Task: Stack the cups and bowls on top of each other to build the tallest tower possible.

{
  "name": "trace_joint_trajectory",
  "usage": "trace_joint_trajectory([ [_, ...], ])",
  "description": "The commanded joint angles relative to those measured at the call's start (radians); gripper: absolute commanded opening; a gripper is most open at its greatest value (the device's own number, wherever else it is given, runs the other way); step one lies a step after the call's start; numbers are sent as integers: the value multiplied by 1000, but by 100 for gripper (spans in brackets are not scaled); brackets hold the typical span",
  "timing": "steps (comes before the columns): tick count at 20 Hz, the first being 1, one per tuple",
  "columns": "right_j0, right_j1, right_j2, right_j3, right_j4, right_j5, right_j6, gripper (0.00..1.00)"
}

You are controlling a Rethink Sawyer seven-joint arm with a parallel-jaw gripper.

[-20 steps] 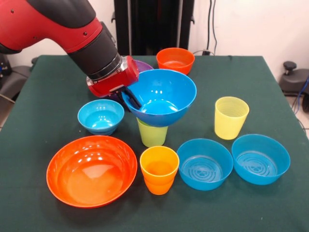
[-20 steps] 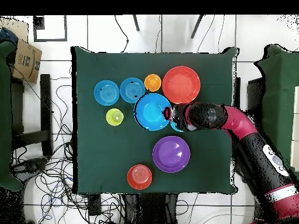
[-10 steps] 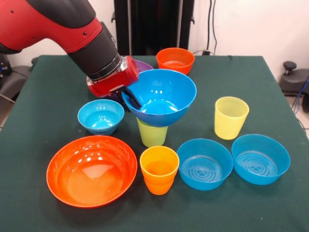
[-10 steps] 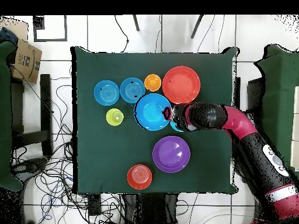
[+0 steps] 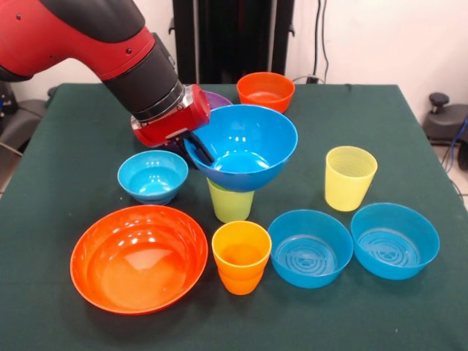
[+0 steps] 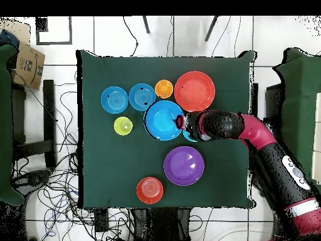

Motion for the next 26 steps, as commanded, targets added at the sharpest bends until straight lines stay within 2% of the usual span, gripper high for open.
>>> trace_joint_trajectory([
  [1,31,-11,-40,-8,-55,123,-269,0],
  [18,27,-36,-46,-21,-79,200,-303,0],
  [26,29,-27,-45,-27,-98,168,-286,0],
])
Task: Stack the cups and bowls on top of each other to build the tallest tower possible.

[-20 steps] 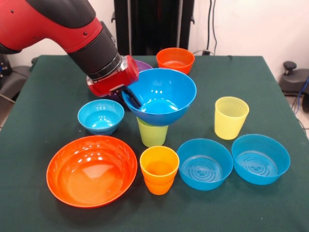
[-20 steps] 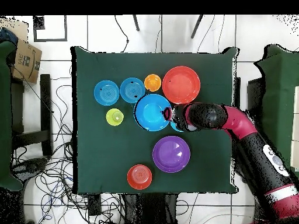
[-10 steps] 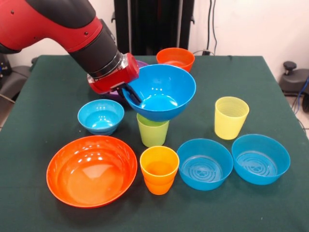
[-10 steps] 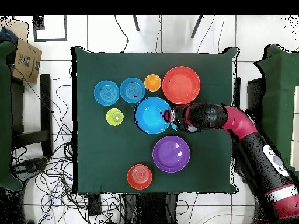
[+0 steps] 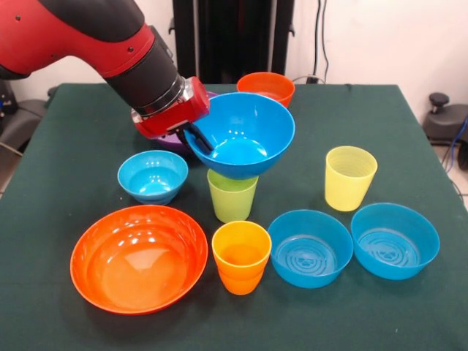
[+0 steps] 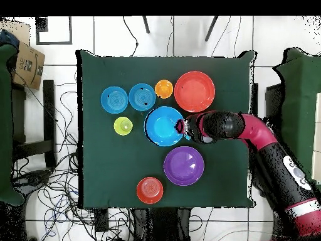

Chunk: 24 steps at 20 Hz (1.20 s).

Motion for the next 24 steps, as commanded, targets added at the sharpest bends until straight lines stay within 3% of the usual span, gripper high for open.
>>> trace_joint_trajectory([
  [1,28,-19,-45,-29,-92,60,-282,0],
  [7,24,-8,-50,-56,-117,14,-280,0],
  [14,-10,19,-40,-45,-100,-42,-246,0],
  [24,-14,-4,-34,-73,-106,-27,-250,0],
])
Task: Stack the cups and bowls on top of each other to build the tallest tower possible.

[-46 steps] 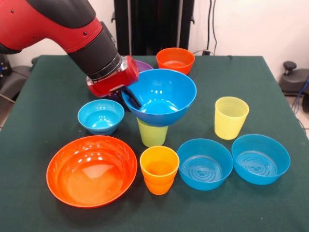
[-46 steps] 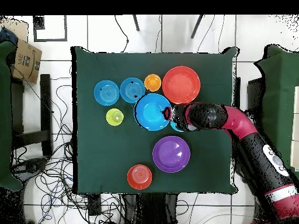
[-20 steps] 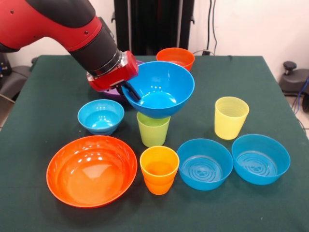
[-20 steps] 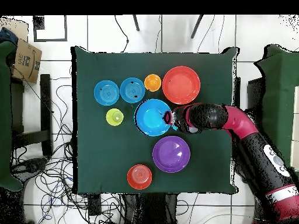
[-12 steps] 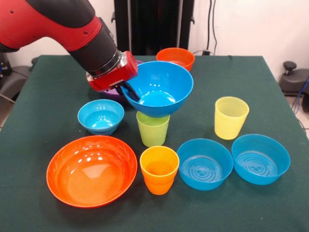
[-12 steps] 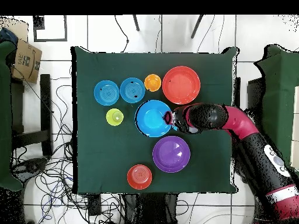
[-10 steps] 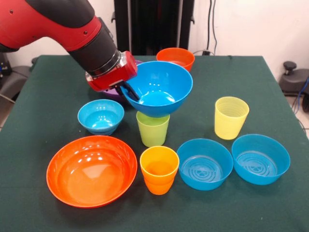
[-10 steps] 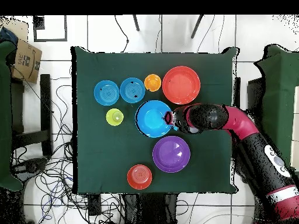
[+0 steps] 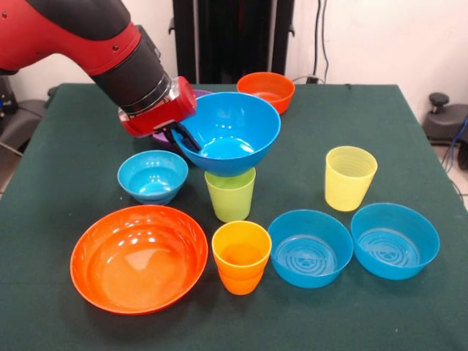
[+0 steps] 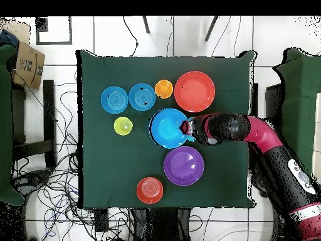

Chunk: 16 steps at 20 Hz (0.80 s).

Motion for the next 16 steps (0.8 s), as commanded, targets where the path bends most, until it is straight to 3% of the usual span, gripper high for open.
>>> trace_joint_trajectory([
  [1,17,-7,-33,-75,-89,-21,-249,0],
  [16,31,-36,-20,-36,-40,-22,-158,0],
])
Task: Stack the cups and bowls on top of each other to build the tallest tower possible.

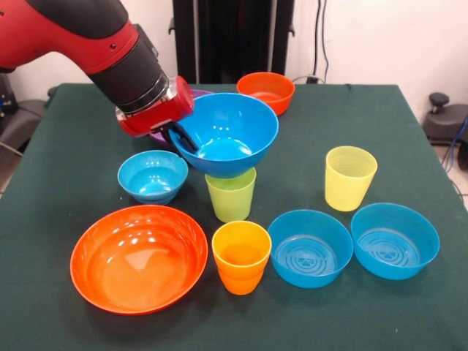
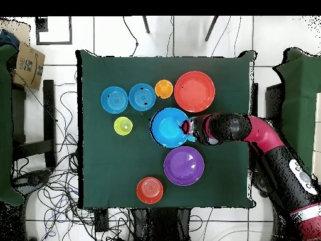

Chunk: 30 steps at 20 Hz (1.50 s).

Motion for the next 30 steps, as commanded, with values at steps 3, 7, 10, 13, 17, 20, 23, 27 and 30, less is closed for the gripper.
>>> trace_joint_trajectory([
  [3,33,-29,-16,-25,-23,-35,-129,0],
  [7,40,-51,-11,-4,-4,-40,-86,0],
  [10,46,-70,-5,10,16,-33,-61,0],
  [13,57,-88,-1,15,39,-18,-43,0],
  [17,71,-106,-4,22,66,-14,-30,0],
  [20,77,-104,-6,34,79,-27,-21,0],
  [23,77,-95,-9,63,84,-68,0,0],
  [27,77,-77,-17,87,86,-116,9,0],
  [30,79,-74,-22,103,88,-140,18,0],
])
